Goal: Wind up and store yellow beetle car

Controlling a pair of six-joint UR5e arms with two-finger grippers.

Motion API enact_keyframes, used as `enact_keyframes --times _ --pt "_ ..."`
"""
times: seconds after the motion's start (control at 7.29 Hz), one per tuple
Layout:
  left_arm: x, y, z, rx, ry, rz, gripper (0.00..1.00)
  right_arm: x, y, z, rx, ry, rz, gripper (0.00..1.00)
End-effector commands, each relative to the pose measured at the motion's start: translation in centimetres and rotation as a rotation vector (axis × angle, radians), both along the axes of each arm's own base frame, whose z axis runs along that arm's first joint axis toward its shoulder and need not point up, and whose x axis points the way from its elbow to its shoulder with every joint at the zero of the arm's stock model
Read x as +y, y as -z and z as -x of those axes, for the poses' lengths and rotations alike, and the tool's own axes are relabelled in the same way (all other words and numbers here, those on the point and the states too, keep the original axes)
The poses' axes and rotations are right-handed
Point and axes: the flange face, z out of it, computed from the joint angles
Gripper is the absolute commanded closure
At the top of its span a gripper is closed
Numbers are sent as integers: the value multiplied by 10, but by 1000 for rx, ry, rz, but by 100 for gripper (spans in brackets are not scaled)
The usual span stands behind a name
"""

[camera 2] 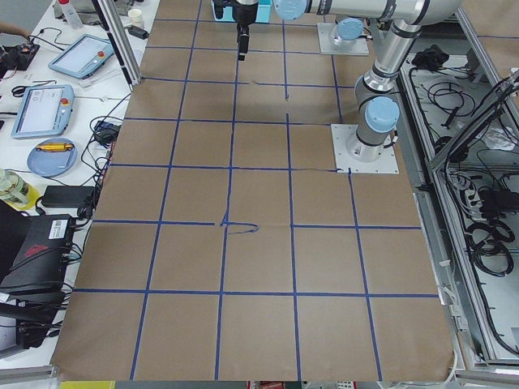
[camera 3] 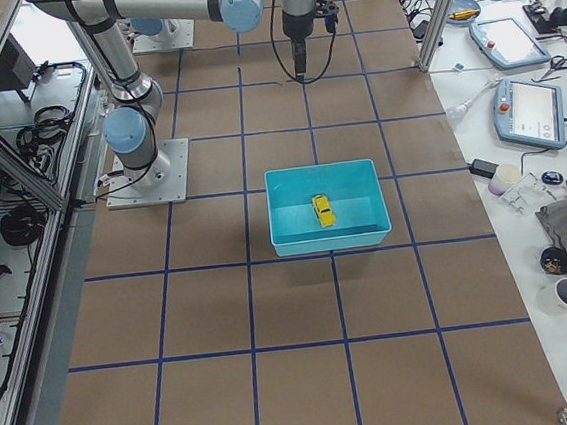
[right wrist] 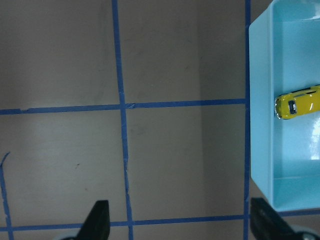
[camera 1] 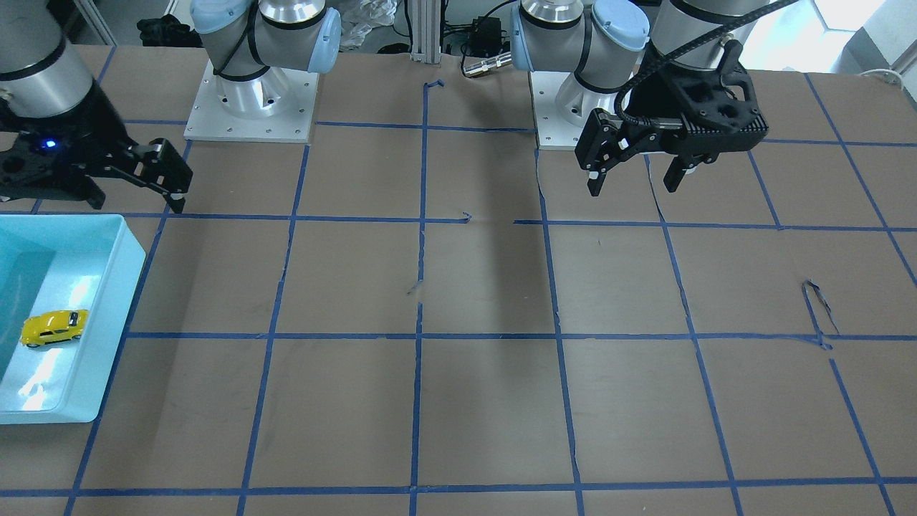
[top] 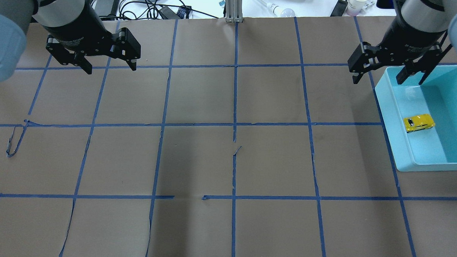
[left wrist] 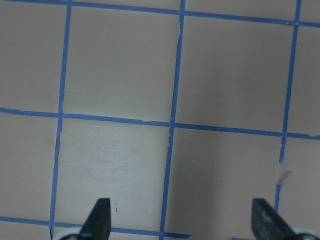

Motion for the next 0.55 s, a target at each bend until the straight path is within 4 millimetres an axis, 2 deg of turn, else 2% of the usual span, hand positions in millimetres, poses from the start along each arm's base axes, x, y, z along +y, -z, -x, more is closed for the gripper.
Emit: enact_keyframes --times 0.0,0.41 --pt "0 0 0 0 3 1 0 13 -6 -24 0 22 0 0" --pt "0 5 0 -3 1 -9 0 17 -4 -26 -3 10 -26 0"
